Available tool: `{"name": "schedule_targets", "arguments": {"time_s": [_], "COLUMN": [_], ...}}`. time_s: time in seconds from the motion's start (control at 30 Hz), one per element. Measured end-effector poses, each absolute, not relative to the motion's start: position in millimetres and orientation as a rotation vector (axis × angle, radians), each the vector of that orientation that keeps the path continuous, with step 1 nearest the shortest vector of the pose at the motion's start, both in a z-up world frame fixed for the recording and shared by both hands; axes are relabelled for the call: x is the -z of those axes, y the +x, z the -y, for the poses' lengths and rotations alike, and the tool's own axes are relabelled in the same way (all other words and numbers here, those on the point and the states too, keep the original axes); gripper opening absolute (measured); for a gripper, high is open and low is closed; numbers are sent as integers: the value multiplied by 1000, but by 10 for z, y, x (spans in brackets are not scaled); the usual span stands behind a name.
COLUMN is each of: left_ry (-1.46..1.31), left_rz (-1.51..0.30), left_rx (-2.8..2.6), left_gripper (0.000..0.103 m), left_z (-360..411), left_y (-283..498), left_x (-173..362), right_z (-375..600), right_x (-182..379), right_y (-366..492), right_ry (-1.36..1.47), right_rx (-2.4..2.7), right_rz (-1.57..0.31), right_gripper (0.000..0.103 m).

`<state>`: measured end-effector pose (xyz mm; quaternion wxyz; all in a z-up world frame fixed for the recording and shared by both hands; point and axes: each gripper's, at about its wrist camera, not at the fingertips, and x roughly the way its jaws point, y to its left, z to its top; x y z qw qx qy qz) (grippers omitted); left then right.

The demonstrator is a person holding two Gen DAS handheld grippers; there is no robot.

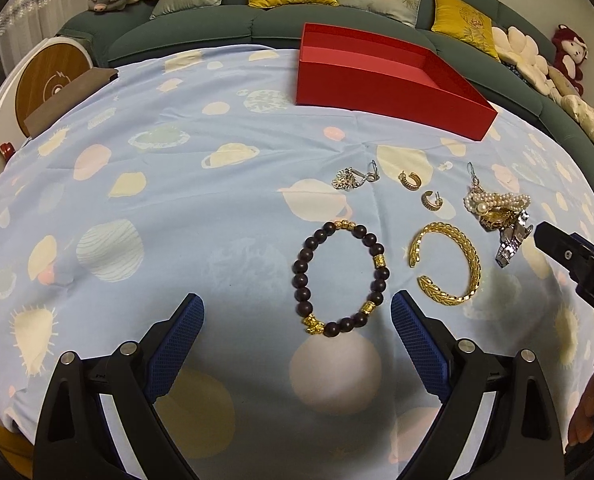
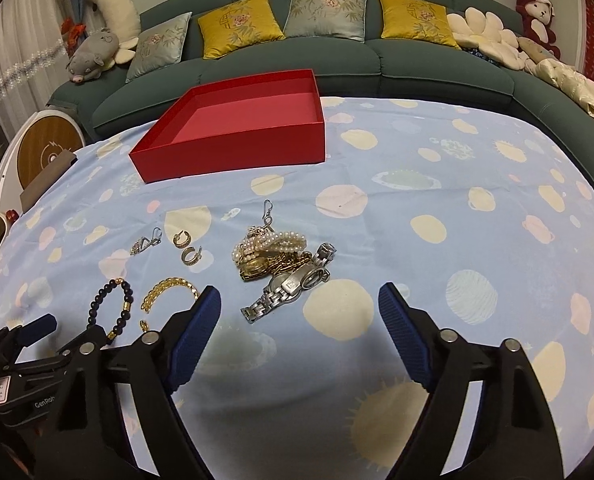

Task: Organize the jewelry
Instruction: 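Move left tool to the dark-bead bracelet while right tool reaches the pearl necklace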

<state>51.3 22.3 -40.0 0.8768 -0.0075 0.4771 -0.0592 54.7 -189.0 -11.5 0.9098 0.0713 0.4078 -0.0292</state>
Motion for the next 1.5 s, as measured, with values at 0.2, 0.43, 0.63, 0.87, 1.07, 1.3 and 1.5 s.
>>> {"name": "schedule_targets", "arguments": {"time_s": [0.2,0.43,0.63,0.87,1.07,1.3,1.5], "left_ry": [-16,-11,-20,-29,-25,-39,-36], "left_rz": [-992,-1009,-1016,-1018,-1012,-1006,-1003], "left_rx": [163,184,189,210,208,183,176], "left_gripper": [92,92,92,92,92,92,92], "left_z": [-91,0,8,17,23,-17,-27], "left_y": [553,637,672,682,682,700,713], "left_x": [381,430,455,455,435,411,406], "right_z": [1883,1900,1916,1880,1895,1943,1883], "right_x": [184,235,302,286,287,255,289], "right_y": [722,898,1028,1056,1045,1061,1212], "right_ry": [133,131,151,125,140,191,191], "right_rx": [37,26,-5,-18,-43,-38,-43], "right_rz": [-856,-867,-889,-872,-878,-884,-894], "right_gripper": [72,67,57,26,2,42,59]}}
